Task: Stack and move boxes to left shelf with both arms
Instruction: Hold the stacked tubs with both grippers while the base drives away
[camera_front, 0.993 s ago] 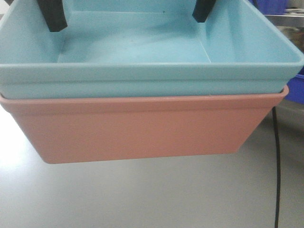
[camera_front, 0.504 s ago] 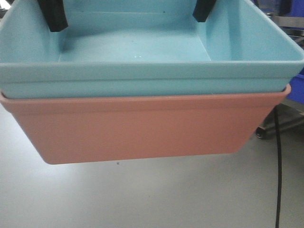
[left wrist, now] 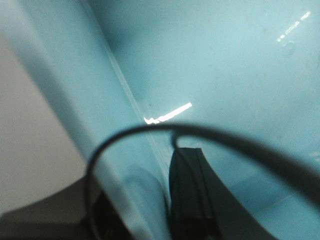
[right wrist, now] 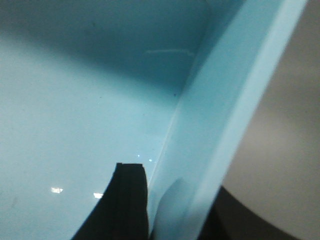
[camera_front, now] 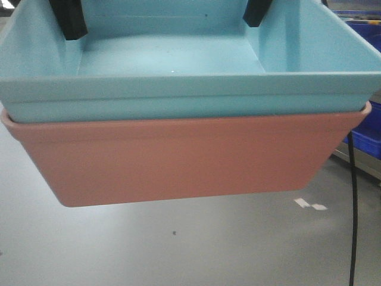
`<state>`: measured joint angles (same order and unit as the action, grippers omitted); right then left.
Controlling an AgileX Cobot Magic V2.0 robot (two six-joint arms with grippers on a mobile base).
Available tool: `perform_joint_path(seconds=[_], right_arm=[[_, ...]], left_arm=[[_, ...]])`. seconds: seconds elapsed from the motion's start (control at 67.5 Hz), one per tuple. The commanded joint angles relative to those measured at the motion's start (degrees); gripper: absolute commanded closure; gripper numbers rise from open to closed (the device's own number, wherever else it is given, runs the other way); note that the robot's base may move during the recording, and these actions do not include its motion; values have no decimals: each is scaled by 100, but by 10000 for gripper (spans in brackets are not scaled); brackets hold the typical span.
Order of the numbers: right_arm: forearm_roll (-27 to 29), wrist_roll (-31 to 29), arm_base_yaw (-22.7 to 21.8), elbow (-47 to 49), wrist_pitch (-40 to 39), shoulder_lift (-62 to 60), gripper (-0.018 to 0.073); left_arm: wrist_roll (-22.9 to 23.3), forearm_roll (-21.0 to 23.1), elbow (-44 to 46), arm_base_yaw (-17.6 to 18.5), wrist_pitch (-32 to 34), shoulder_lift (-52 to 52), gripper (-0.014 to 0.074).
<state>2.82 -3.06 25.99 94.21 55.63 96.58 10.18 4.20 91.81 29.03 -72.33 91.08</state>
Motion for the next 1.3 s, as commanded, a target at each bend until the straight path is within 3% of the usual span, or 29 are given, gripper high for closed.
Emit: perform_joint_path(seconds=[0.0, 1.289], right_arm=[[812, -167, 145, 211, -581, -296, 503], [812, -167, 145, 211, -581, -296, 503]], left_arm=[[-320, 1306, 273, 175, 649, -313, 599], [-320, 1395, 273, 175, 649, -313, 599]])
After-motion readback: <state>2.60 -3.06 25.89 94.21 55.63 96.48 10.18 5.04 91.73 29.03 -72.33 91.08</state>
